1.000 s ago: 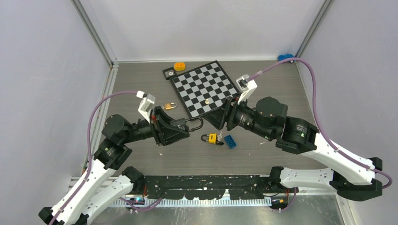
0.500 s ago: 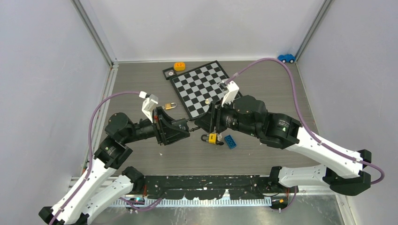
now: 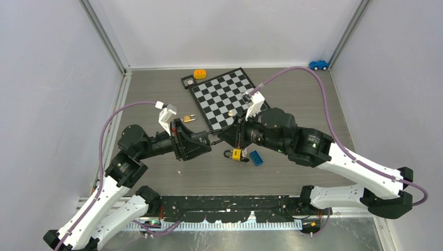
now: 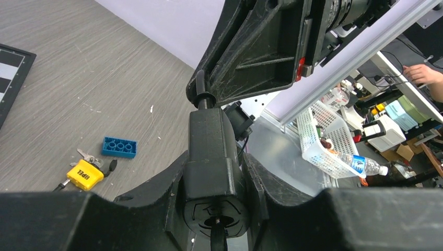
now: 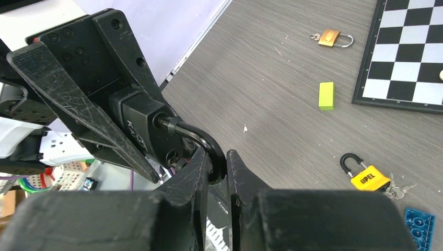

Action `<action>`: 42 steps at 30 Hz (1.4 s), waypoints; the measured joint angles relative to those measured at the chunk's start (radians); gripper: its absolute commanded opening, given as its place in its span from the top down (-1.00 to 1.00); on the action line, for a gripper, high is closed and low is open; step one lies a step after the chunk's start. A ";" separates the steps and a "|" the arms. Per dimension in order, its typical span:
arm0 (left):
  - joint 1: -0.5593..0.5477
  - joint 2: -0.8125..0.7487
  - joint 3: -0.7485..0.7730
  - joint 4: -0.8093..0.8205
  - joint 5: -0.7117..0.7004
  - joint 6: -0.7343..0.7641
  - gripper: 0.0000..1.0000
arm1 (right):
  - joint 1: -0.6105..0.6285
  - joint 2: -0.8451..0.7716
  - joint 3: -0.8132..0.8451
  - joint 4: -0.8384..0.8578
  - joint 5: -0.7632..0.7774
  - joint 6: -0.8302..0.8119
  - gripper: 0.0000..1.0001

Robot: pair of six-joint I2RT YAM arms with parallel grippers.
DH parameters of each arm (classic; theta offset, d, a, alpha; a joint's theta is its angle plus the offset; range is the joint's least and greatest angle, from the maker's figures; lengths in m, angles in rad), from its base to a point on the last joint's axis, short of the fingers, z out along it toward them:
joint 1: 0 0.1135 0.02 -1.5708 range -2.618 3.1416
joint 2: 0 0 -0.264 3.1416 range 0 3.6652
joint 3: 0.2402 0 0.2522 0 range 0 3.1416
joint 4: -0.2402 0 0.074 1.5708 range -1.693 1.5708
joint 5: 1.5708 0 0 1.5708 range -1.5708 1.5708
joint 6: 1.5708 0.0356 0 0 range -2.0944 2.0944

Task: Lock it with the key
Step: Lock the lock.

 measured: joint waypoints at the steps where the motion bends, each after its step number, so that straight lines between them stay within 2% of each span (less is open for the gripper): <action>1: 0.000 0.001 0.000 0.000 0.000 -0.002 1.00 | 0.003 -0.004 -0.016 0.019 0.005 -0.013 0.87; 5: 0.001 0.003 0.000 -0.003 -0.006 -0.008 1.00 | 0.015 -0.036 -0.088 0.109 0.018 -0.056 0.99; 14: 0.003 0.003 0.000 0.010 -0.012 -0.033 1.00 | 0.061 -0.060 -0.146 0.226 0.077 -0.123 0.99; 22: 0.008 0.002 0.002 0.012 -0.014 -0.010 1.00 | 0.101 0.011 -0.055 0.154 0.128 -0.115 0.99; 32: 0.014 0.006 0.002 0.010 -0.015 -0.011 1.00 | 0.104 0.050 -0.021 0.117 0.143 -0.080 0.99; 42: 0.025 0.018 0.002 0.029 -0.007 -0.048 1.00 | 0.214 0.079 -0.001 0.126 0.351 -0.255 0.99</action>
